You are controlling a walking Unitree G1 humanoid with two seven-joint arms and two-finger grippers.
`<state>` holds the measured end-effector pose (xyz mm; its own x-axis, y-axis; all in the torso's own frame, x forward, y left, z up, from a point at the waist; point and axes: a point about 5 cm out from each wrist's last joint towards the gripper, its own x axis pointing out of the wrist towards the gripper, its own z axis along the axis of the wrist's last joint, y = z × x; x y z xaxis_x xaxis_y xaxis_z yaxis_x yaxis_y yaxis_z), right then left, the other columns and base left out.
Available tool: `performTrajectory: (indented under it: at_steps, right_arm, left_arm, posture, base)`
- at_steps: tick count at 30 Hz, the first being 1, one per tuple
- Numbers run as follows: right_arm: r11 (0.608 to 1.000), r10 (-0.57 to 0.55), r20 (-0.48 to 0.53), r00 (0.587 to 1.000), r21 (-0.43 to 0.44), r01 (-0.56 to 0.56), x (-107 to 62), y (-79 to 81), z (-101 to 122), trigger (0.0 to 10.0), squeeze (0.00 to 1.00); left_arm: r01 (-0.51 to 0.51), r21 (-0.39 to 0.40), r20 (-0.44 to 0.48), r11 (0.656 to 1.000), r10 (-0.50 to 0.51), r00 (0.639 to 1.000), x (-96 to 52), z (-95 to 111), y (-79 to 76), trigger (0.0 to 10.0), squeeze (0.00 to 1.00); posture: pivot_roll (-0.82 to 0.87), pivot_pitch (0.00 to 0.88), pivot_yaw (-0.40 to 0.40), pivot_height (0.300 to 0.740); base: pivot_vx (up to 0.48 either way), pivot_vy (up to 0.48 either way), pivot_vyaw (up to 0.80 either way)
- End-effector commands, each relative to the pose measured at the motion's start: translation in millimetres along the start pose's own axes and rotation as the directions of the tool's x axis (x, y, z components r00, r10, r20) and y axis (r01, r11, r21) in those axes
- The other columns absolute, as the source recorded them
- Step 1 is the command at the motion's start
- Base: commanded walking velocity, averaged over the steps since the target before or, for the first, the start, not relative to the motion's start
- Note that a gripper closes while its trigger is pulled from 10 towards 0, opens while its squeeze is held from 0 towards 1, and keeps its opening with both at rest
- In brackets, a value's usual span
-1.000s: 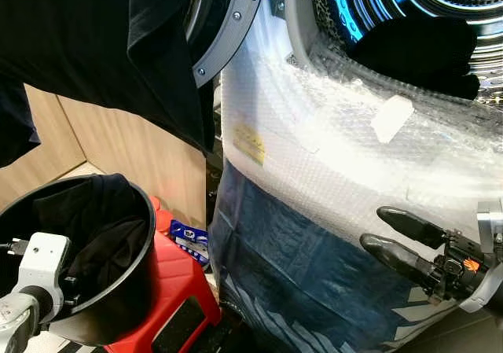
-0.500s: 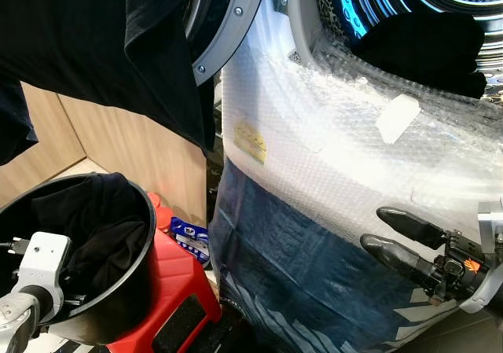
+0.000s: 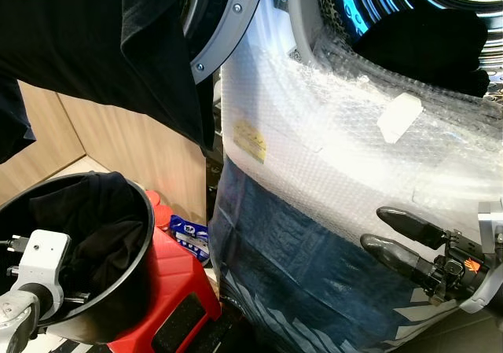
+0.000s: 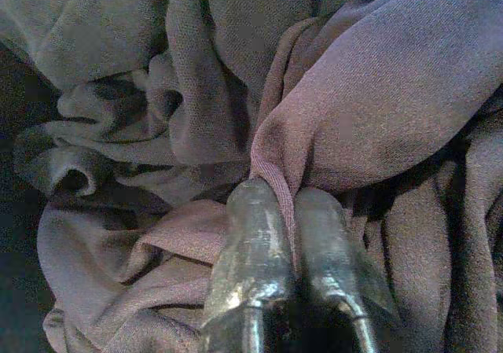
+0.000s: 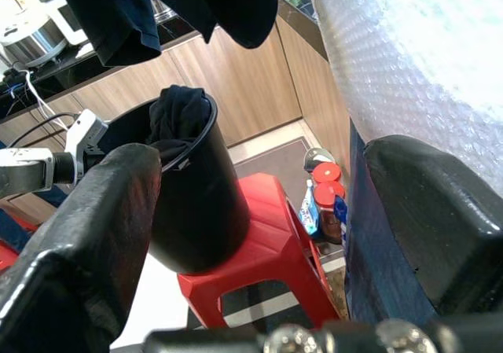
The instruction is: Clothes washing
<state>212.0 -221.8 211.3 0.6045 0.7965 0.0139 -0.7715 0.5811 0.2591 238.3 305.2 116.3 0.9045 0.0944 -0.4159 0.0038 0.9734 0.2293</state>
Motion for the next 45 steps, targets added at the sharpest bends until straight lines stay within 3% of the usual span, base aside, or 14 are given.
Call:
performTrajectory:
  at_steps: [1, 11, 16, 17, 19, 23, 24, 25, 27, 28, 31, 32, 34, 45]
  right_arm:
    - [1.0, 0.001, -0.005, 1.0, -0.019, -0.001, -2.7, 1.1, 3, 10.0, 0.0]
    - [1.0, 0.012, 0.003, 1.0, -0.025, -0.012, 2.0, -2.7, 5, 10.0, 0.0]
    - [0.999, 0.023, 0.01, 1.0, -0.027, -0.023, 5.9, -5.8, 4, 10.0, 0.0]
    - [0.999, 0.029, 0.014, 0.999, -0.028, -0.028, 7.7, -7.2, 4, 10.0, 0.0]
    - [0.999, 0.035, 0.021, 0.999, -0.031, -0.034, 11.1, -9.7, 5, 10.0, 0.0]
    - [0.999, 0.04, 0.024, 0.999, -0.036, -0.039, 13.8, -11.7, 5, 10.0, 0.0]
    - [0.998, 0.048, 0.032, 0.998, -0.039, -0.047, 17.5, -13.9, 5, 10.0, 0.0]
    - [0.998, 0.048, 0.032, 0.998, -0.039, -0.047, 17.5, -13.9, 5, 10.0, 0.0]
    - [0.997, 0.057, 0.045, 0.997, -0.049, -0.055, 23.0, -17.6, 6, 10.0, 0.0]
    - [0.997, 0.057, 0.045, 0.997, -0.049, -0.055, 23.0, -17.6, 6, 10.0, 0.0]
    - [0.996, 0.075, 0.058, 0.995, -0.059, -0.072, 29.8, -21.4, 5, 10.0, 0.0]
    - [0.996, 0.075, 0.058, 0.995, -0.059, -0.072, 29.8, -21.4, 5, 10.0, 0.0]
    - [0.994, 0.089, 0.067, 0.994, -0.064, -0.085, 35.0, -23.6, 5, 10.0, 0.0]
    - [0.991, 0.11, 0.077, 0.991, -0.081, -0.104, 50.2, -35.9, -1, 10.0, 0.0]
  left_arm:
    - [0.022, 0.009, -0.011, 1.0, -0.022, 1.0, 0.3, -4, -5.2, 0.0, 0.0]
    - [-0.026, -0.007, 0.08, 1.0, 0.026, 0.996, -2.9, 8, 0.1, 0.0, 0.0]
    - [-0.04, 0.033, 0.303, 0.999, 0.028, 0.953, -13.1, 35, -7.9, 0.0, 0.0]
    - [-0.031, 0.041, 0.368, 0.999, 0.014, 0.93, -16.8, 43, -12.4, 10.0, 0.0]
    - [-0.03, 0.054, 0.487, 0.998, 0.0, 0.874, -25.5, 59, -19.1, 10.0, 0.0]
    - [-0.023, 0.064, 0.559, 0.998, -0.017, 0.829, -31.7, 72, -24.9, 10.0, 0.0]
    - [-0.028, 0.083, 0.619, 0.996, -0.03, 0.785, -36.7, 83, -30.4, 10.0, 0.0]
    - [-0.028, 0.083, 0.619, 0.996, -0.03, 0.785, -36.7, 83, -30.4, 10.0, 0.0]
    - [-0.027, 0.119, 0.699, 0.992, -0.065, 0.712, -44.0, 103, -41.0, 10.0, 0.0]
    - [-0.027, 0.119, 0.699, 0.992, -0.065, 0.712, -44.0, 103, -41.0, 10.0, 0.0]
    - [0.014, 0.152, 0.776, 0.988, -0.128, 0.618, -53.9, 127, -54.1, 10.0, 0.0]
    - [0.014, 0.152, 0.776, 0.988, -0.128, 0.618, -53.9, 127, -54.1, 10.0, 0.0]
    - [0.016, 0.201, 0.804, 0.979, -0.174, 0.568, -58.1, 141, -62.2, 10.0, 0.0]
    - [0.11, 0.269, 0.882, 0.957, -0.29, 0.37, -72.0, 195, -95.0, 10.0, 0.0]
  posture:
    - [-0.08, 0.193, -0.105, 0.74]
    - [-0.06, 0.175, -0.111, 0.74]
    - [-0.05, 0.151, -0.115, 0.74]
    - [-0.04, 0.14, -0.116, 0.74]
    - [-0.03, 0.13, -0.116, 0.74]
    - [-0.03, 0.116, -0.116, 0.74]
    - [-0.02, 0.1, -0.115, 0.74]
    - [-0.02, 0.1, -0.115, 0.74]
    - [0.0, 0.07, -0.113, 0.74]
    - [0.0, 0.07, -0.113, 0.74]
    - [0.01, 0.039, -0.112, 0.74]
    - [0.01, 0.039, -0.112, 0.74]
    - [0.02, 0.014, -0.111, 0.74]
    - [0.04, 0.0, -0.105, 0.74]
  base:
    - [0.0, 0.0, 0.0]
    - [0.0, 0.0, 0.0]
    - [0.0, 0.0, 0.0]
    - [0.0, 0.0, 0.0]
    - [0.0, 0.0, 0.0]
    - [0.0, 0.0, 0.0]
    - [0.0, 0.0, 0.0]
    - [0.0, 0.0, 0.0]
    - [0.0, 0.0, 0.0]
    - [0.0, 0.0, 0.0]
    - [0.0, 0.0, 0.0]
    - [0.0, 0.0, 0.0]
    - [0.0, 0.0, 0.0]
    - [0.0, 0.0, 0.0]
